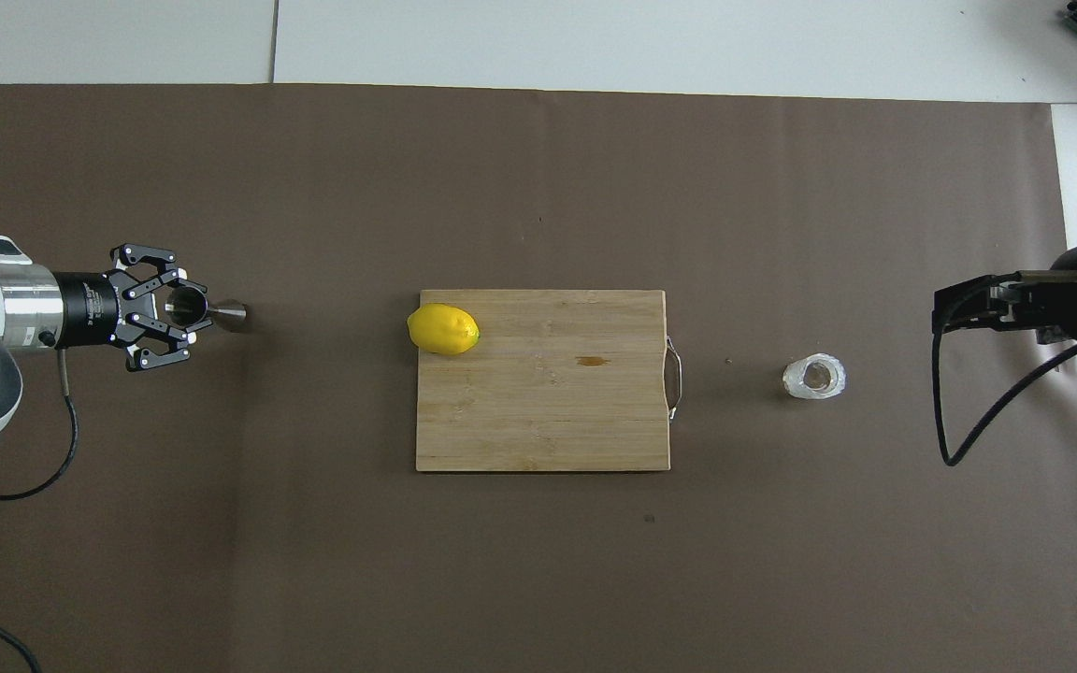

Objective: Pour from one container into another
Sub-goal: 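Close the left gripper around the steel cup, then lift the steel cup with the left gripper toward the cutting board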

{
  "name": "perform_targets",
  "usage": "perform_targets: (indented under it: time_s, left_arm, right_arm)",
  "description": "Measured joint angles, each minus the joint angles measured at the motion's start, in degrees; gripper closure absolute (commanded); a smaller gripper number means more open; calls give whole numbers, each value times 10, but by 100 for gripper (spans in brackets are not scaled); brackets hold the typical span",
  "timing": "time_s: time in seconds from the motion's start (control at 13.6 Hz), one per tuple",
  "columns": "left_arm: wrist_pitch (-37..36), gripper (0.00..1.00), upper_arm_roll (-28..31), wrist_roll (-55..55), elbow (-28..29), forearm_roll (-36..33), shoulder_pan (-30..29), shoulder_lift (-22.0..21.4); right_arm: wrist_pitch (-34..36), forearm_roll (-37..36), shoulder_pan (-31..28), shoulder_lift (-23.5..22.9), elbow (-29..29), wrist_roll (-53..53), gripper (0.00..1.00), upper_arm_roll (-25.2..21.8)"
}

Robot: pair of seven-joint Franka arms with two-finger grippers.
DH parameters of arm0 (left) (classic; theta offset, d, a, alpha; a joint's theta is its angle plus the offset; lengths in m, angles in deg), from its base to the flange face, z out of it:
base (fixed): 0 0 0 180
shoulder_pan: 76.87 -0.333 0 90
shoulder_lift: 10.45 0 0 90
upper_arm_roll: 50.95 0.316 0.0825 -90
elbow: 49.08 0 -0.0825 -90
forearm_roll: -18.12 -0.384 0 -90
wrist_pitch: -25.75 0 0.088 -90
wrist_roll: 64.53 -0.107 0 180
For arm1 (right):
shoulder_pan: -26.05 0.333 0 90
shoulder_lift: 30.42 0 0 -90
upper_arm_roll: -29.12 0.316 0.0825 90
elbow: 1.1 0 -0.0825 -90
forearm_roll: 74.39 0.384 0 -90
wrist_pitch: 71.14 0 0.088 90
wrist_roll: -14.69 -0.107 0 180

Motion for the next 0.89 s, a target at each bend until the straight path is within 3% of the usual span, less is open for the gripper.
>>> perform_targets:
  time_s: [0.37, 0.89]
  left_arm:
    - [-44, 100, 0, 8, -31, 0, 0, 0]
    - [-101, 100, -8, 99, -86, -30, 20, 0]
  right_arm:
    - [0, 0, 0, 0, 0, 0, 0, 0]
    - [0, 0, 0, 0, 0, 0, 0, 0]
